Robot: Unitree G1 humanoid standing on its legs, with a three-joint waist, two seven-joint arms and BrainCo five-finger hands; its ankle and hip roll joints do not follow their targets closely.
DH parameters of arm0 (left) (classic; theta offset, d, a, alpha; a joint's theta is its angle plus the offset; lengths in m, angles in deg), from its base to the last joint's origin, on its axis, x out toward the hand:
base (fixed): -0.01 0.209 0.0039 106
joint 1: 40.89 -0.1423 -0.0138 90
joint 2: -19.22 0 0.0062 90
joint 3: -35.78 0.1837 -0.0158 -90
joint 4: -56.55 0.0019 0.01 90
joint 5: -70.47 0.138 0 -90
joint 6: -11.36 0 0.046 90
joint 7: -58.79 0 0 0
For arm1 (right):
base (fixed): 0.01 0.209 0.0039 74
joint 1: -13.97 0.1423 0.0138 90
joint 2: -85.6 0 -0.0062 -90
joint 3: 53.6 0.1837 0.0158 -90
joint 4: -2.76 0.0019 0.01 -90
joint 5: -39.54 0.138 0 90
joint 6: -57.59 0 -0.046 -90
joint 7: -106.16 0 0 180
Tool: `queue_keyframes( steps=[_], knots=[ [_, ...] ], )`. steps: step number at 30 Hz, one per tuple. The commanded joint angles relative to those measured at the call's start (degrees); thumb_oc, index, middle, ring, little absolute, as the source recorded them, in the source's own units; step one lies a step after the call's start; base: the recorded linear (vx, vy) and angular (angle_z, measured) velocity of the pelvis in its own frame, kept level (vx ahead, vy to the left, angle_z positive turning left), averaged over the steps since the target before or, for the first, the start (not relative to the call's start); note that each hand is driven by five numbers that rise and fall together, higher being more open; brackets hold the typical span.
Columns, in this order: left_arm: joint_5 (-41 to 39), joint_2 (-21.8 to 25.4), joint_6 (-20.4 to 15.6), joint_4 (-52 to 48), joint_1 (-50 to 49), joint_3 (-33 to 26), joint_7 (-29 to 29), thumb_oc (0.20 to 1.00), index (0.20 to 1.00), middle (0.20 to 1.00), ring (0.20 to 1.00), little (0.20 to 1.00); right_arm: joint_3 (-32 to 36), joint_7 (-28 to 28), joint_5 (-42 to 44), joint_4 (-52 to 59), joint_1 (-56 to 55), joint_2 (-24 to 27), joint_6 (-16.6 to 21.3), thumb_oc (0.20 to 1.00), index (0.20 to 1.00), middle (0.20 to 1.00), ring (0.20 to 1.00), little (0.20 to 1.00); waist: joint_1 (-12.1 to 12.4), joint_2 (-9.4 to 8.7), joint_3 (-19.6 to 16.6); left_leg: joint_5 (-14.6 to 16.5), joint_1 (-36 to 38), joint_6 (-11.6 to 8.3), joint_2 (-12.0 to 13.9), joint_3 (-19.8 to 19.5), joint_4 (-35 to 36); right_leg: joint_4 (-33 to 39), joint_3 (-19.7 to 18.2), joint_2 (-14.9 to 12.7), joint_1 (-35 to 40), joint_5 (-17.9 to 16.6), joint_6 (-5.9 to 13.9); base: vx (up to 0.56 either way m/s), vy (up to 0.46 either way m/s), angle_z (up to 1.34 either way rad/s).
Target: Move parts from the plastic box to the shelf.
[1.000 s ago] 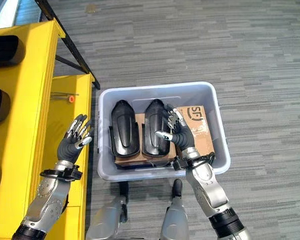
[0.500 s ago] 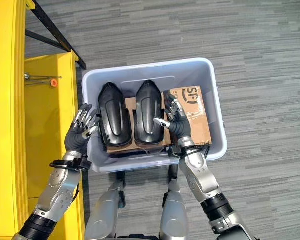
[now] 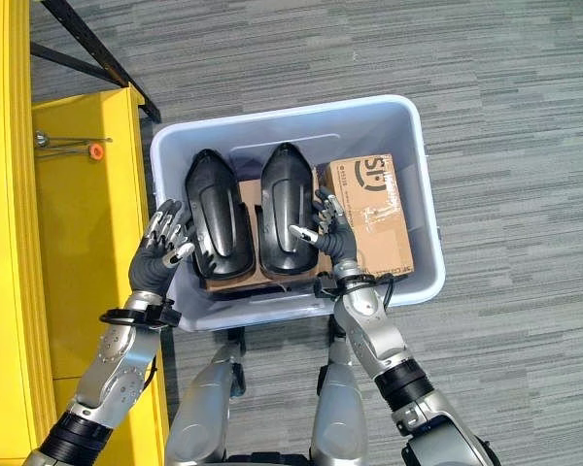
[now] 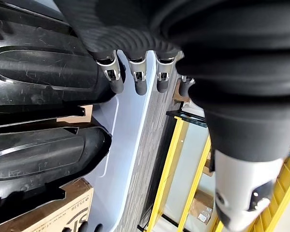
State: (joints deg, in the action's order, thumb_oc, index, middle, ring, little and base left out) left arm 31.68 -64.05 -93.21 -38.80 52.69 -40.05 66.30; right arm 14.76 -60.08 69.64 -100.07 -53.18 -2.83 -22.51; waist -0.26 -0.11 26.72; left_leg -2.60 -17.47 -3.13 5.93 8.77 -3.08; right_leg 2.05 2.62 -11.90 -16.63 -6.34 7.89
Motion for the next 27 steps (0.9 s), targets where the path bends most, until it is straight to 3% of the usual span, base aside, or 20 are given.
queue_keyframes(
  steps=[1, 27],
  knots=[
    [0.79, 1.03, -3.31, -3.27, -0.31, -0.05, 0.17, 1.000, 1.000, 1.000, 1.000, 1.000, 0.69, 1.56, -2.00, 0.22, 2.28, -2.20, 2.90, 1.000, 1.000, 1.000, 1.000, 1.000, 1.03, -0.50, -1.27, 0.01, -3.62, -0.66, 2.33, -1.48, -3.77, -3.34, 2.32, -2.61, -1.93, -0.18, 1.43, 0.00, 0.000, 0.00],
    [0.30, -0.15, -4.18, -1.09, 2.63, 2.13, 1.66, 1.000, 1.000, 1.000, 1.000, 1.000, 2.88, 6.75, -5.88, -11.21, 5.23, -2.42, 2.45, 1.000, 1.000, 1.000, 1.000, 1.000, 0.52, 0.15, -0.09, 0.30, -4.88, -1.18, 2.95, -1.11, -3.35, -3.84, 1.63, -2.01, -4.18, 0.42, 1.19, 0.00, 0.000, 0.00]
  ],
)
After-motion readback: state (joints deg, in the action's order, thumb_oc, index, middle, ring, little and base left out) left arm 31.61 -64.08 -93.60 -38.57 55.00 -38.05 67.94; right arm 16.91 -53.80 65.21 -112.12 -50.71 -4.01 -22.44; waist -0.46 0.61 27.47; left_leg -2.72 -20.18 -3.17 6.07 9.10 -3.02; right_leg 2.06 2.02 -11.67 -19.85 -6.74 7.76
